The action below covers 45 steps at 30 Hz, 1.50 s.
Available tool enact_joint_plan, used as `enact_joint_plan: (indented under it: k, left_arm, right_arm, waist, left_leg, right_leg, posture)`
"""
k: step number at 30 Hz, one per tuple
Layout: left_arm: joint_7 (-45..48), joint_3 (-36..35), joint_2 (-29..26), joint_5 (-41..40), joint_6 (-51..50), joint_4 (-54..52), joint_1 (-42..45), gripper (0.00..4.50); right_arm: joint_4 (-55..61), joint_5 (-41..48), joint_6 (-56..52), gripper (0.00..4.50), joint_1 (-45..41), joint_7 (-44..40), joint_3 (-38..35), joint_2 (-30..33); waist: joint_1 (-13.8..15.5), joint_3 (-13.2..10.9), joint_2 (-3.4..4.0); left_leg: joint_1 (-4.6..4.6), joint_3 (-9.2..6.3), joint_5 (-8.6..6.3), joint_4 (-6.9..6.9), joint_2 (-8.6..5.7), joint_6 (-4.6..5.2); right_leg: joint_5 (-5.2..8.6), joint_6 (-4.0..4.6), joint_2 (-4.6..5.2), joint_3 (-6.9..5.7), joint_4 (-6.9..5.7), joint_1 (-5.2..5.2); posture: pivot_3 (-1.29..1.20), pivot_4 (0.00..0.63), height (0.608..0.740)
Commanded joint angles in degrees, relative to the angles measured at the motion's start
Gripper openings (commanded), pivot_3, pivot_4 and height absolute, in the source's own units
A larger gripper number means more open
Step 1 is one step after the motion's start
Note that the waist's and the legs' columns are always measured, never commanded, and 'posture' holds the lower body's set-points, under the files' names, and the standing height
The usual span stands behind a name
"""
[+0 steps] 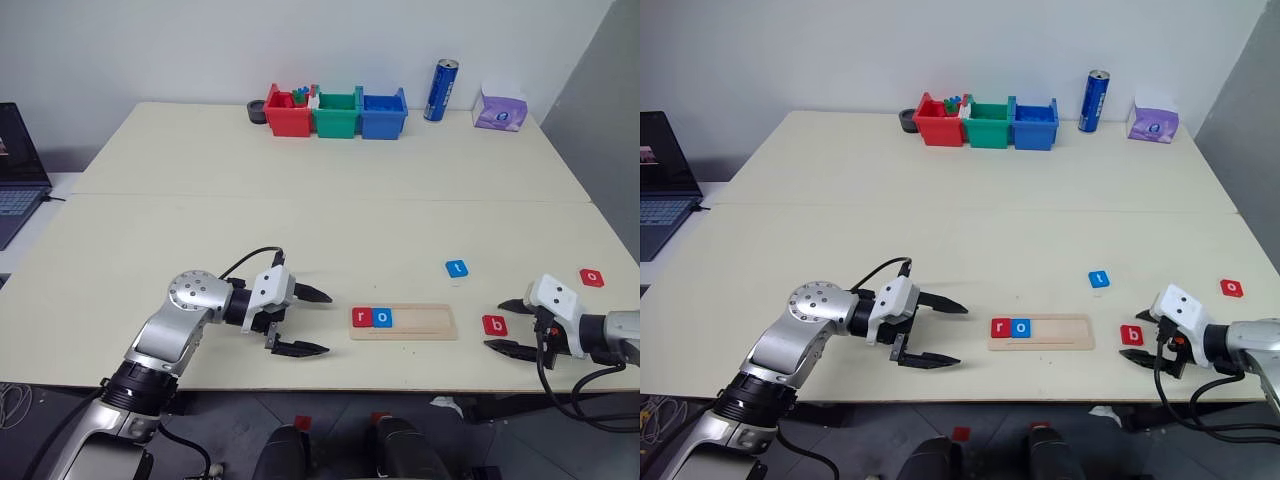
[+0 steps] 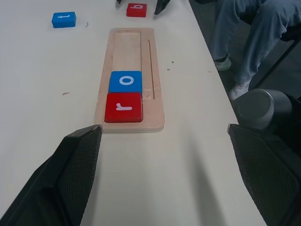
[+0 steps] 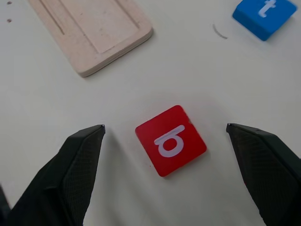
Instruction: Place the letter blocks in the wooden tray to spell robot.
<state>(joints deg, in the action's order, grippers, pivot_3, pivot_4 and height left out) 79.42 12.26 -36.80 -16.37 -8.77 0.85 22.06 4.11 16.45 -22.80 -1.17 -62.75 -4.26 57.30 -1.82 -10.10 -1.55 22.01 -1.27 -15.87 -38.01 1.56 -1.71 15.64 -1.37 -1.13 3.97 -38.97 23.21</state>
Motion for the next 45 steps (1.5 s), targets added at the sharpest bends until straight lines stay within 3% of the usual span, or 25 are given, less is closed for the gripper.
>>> enact_joint_plan:
  k: [1,6,14,20,29,45]
  left_arm:
    - [-0.3,-0.2,-0.4,-0.1,0.5,-1.5,0.1,4.5]
    - [-0.6,-0.4,-0.6,0.0,0.4,-1.6,-0.1,4.5]
    - [-1.0,-0.7,-1.3,0.0,0.6,-1.5,-0.5,4.5]
    - [-1.1,-0.4,-1.8,0.5,1.7,-0.9,-0.8,4.5]
    - [-1.4,-0.5,-1.8,1.0,2.6,-1.0,-1.6,4.5]
    - [-2.2,-0.7,-2.0,1.2,2.6,-2.0,-2.5,4.5]
  right_arm:
    - [-1.3,-0.6,0.7,3.16,-1.9,-2.2,0.8,0.9]
    - [-1.7,-0.6,0.7,1.44,-2.7,-3.0,1.2,0.7]
    - [9.8,4.0,-4.9,1.46,-6.2,-3.9,0.0,1.0]
    - [16.1,1.3,-7.6,1.46,-14.0,-3.1,9.5,-1.7]
    - [11.7,-5.0,-8.3,1.46,-24.6,-4.7,21.6,-5.8]
    - [5.8,-9.9,-5.4,1.46,-29.3,-7.4,26.1,-9.1]
  waist:
    - [0.0,0.0,0.0]
    - [0.0,0.0,0.01]
    - [-0.1,0.0,0.03]
    - [0.0,0.0,0.02]
    - [0.1,0.0,0.03]
    - [0.0,0.0,0.04]
  left_leg:
    - [0.0,-0.01,0.0,0.0,0.01,0.0]
    - [0.0,-0.02,0.0,-0.01,0.01,0.0]
    - [-0.03,-0.07,0.0,-0.01,0.04,0.0]
    - [-0.02,-0.09,0.0,-0.03,0.04,0.0]
    - [0.04,-0.08,0.0,-0.05,0.05,0.0]
    - [0.06,-0.09,0.0,-0.05,0.05,0.0]
  right_leg:
    - [0.0,0.0,0.01,0.0,0.0,0.0]
    - [0.0,0.0,0.01,-0.01,-0.01,0.0]
    - [0.0,0.0,0.0,0.01,-0.05,0.01]
    - [0.0,0.0,0.0,-0.04,-0.04,0.0]
    - [-0.02,0.02,0.13,-0.06,-0.03,0.04]
    - [-0.15,0.26,0.14,-0.14,-0.04,0.05]
  posture:
    - [0.0,0.15,0.74]
    - [0.0,0.15,0.74]
    - [0.0,0.15,0.74]
    - [0.0,0.15,0.74]
    - [0.0,0.15,0.74]
    - [0.0,0.15,0.74]
